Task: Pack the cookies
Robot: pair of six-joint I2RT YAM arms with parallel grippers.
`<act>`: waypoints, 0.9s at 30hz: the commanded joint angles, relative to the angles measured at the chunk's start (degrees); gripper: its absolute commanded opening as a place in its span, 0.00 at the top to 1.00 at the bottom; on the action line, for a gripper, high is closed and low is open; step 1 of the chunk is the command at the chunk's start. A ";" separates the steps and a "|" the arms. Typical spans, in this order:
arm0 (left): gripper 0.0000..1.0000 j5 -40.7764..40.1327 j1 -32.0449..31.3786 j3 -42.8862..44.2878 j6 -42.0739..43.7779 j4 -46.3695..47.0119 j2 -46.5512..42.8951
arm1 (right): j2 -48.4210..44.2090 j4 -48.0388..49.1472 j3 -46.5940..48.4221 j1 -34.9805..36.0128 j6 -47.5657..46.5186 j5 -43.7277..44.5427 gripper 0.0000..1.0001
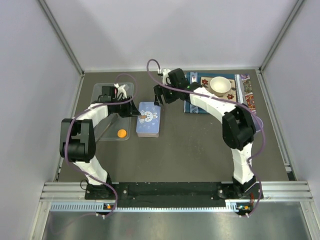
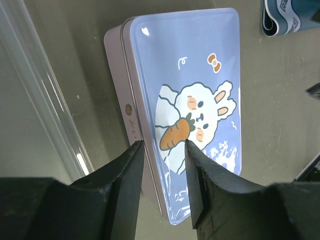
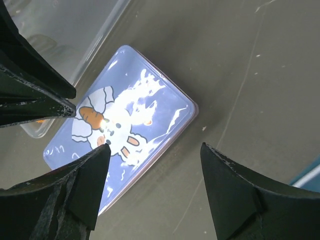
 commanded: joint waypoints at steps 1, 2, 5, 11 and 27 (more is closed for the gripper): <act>0.56 -2.19 -0.18 1.81 2.73 0.04 -5.08 | -8.20 0.16 -0.62 0.11 -4.04 3.40 0.26; 0.55 -2.63 -0.18 1.90 3.60 0.21 -5.78 | -9.17 0.07 -1.58 0.03 -4.40 4.45 0.26; 0.48 -5.17 -0.18 1.81 5.45 0.22 -8.42 | -13.13 -0.98 -3.17 0.03 -6.24 7.26 0.22; 0.40 -8.52 -0.18 2.16 9.58 0.39 -14.13 | -19.62 -3.09 -6.33 0.02 -8.97 12.10 0.02; 0.01 -22.40 -0.09 1.37 16.88 0.39 -27.14 | -35.28 -3.53 -16.97 -5.58 -14.16 22.30 0.01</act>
